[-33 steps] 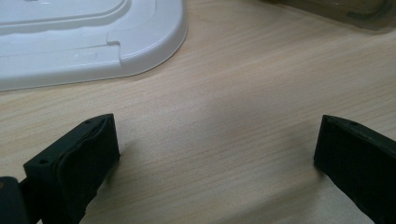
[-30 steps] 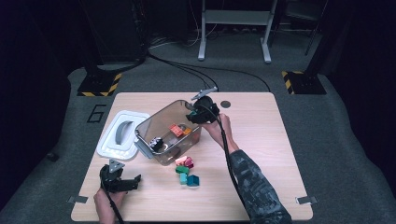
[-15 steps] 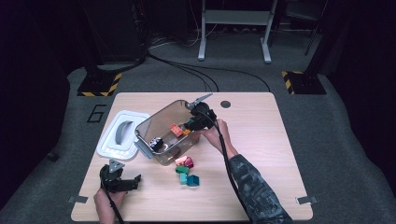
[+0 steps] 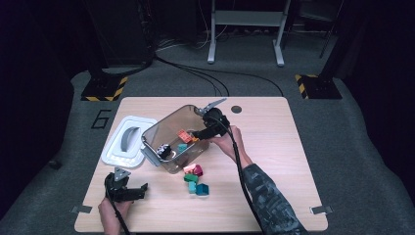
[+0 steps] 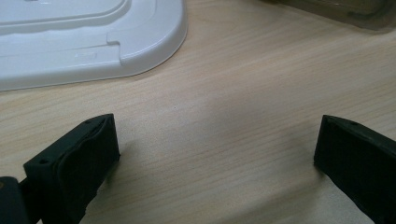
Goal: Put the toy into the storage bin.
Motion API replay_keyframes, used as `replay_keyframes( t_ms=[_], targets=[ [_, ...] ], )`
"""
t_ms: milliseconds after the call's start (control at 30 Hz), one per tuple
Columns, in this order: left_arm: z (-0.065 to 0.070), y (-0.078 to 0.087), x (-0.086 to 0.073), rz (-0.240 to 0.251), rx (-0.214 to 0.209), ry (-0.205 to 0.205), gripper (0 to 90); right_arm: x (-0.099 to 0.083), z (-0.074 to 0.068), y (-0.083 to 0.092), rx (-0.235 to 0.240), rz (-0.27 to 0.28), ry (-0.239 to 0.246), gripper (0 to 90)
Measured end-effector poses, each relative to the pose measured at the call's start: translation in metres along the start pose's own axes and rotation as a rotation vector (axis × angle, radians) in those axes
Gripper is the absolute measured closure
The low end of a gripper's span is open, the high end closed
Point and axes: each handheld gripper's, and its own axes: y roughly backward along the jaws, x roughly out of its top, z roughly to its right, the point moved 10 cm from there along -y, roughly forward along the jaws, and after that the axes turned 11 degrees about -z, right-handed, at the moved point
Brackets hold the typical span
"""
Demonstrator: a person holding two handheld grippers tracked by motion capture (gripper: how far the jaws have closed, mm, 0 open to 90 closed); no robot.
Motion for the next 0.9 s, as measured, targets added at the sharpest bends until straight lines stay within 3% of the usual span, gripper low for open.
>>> replay_keyframes(
  t_ms=[100,200,433,633,900],
  targets=[
    [0.0,0.0,0.0,-0.001,0.0,-0.002,0.0,-0.002,-0.001,0.008,-0.005,0.018,-0.011,22.8],
    [0.0,0.0,0.0,0.001,0.0,0.0,0.0,-0.006,-0.001,0.016,-0.005,0.038,0.009,19.4],
    [0.0,0.0,0.0,0.0,0.003,-0.001,0.0,-0.029,-0.007,0.023,-0.003,0.045,0.005,13.5],
    [0.0,0.0,0.0,0.0,0.003,-0.001,0.0,-0.059,-0.013,0.016,0.012,0.03,0.013,8.1],
    [0.0,0.0,0.0,0.001,0.003,-0.001,0.0,-0.1,-0.029,-0.007,0.06,-0.008,0.029,5.5]
  ],
)
